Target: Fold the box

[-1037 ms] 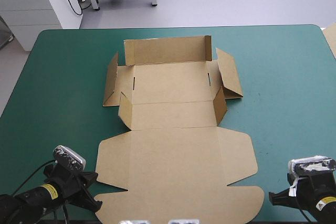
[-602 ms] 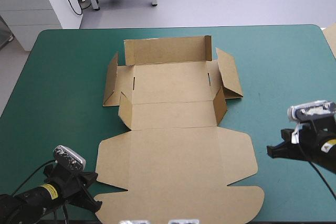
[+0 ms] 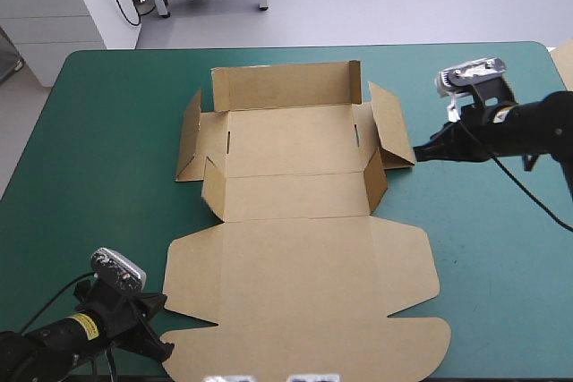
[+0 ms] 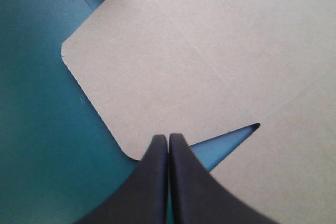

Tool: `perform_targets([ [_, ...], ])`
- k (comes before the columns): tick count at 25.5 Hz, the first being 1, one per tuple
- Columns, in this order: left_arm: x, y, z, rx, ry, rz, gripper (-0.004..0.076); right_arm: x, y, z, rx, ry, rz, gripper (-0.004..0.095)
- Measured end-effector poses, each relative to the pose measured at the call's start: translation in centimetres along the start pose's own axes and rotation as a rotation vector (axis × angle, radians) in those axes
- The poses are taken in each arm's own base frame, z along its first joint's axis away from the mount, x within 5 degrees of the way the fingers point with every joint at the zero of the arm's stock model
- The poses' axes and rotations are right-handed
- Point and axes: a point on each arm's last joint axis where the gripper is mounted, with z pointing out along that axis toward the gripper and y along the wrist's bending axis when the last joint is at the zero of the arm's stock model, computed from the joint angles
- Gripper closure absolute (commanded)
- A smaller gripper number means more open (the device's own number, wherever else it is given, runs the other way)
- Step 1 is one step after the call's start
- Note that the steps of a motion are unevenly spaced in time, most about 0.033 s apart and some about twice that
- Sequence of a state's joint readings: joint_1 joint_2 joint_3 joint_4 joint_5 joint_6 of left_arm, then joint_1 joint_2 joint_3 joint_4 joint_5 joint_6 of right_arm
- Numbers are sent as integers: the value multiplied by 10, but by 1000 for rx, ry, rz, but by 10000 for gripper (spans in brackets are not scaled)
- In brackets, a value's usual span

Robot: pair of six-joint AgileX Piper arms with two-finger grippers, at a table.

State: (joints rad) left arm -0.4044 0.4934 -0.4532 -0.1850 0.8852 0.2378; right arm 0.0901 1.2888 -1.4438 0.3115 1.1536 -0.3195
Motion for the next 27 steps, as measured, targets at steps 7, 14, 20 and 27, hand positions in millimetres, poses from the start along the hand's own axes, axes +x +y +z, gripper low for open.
perform_targets([
  [7,0,0,0,0,-1,0,731,-24,11,85,-13,192,-10,904],
  [14,0,0,0,-2,-5,2,731,-23,6,119,10,277,38,731],
  [20,-1,0,0,-2,-6,4,731,-20,4,137,-5,323,60,565],
  [27,-1,0,0,-2,-6,4,731,-16,6,161,-60,375,109,565],
])
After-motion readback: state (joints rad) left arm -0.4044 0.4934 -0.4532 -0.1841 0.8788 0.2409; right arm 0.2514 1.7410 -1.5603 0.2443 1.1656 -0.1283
